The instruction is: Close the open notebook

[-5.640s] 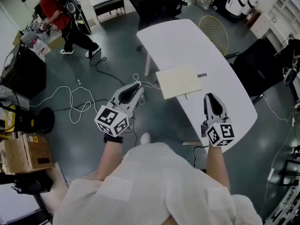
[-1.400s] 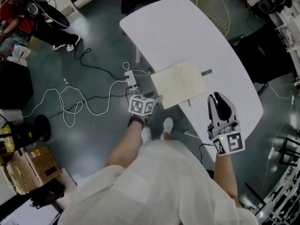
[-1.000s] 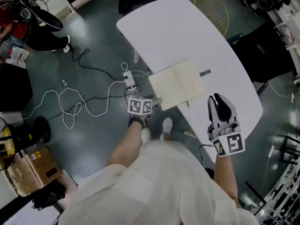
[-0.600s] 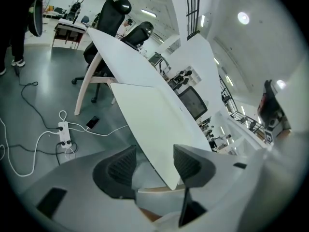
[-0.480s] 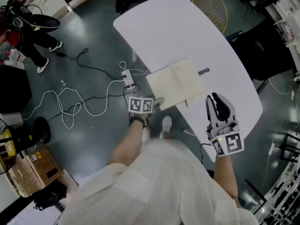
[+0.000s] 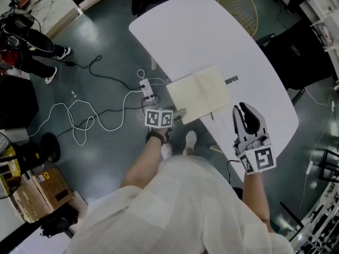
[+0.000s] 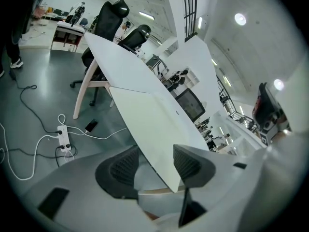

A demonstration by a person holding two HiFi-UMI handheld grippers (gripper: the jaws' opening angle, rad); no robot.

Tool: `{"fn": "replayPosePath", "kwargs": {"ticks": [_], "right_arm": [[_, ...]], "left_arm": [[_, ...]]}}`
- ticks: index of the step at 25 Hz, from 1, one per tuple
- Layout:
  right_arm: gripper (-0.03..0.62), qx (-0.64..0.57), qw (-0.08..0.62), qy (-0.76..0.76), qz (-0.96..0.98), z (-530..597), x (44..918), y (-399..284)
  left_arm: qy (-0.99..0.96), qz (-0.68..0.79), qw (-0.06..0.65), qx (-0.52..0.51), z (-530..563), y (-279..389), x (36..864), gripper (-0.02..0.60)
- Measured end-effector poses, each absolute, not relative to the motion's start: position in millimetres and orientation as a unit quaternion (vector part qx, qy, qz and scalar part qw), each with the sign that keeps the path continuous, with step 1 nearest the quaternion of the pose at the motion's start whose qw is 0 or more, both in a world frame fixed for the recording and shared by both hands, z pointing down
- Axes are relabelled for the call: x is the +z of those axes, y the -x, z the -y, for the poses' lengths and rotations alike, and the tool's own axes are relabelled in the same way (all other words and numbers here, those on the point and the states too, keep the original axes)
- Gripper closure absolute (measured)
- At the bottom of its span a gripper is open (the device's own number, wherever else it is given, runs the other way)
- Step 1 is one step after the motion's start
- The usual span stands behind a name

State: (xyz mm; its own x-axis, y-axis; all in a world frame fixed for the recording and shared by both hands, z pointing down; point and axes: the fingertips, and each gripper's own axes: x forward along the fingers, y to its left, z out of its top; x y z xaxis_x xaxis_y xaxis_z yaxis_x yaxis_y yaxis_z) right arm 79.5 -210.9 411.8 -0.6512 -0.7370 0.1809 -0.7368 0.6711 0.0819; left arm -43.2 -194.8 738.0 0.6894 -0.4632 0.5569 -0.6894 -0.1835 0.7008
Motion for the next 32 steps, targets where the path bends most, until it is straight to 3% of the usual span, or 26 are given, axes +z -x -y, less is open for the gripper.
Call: {"fn": "replayPosePath", "kwargs": {"ticks": [16,32], "right_arm": [[0.523,-0.011,0.088,-0.422,0.902,204,397,-90],[0.523,-0.016,0.072,-0.437,0.896,206,388,-120]], "left_arm": [[-0.804,0.367,0.453,0.115,201,38,667,0.367],[-0.848,0.334,0.393,0.120,231,-15,614,0.368]]}}
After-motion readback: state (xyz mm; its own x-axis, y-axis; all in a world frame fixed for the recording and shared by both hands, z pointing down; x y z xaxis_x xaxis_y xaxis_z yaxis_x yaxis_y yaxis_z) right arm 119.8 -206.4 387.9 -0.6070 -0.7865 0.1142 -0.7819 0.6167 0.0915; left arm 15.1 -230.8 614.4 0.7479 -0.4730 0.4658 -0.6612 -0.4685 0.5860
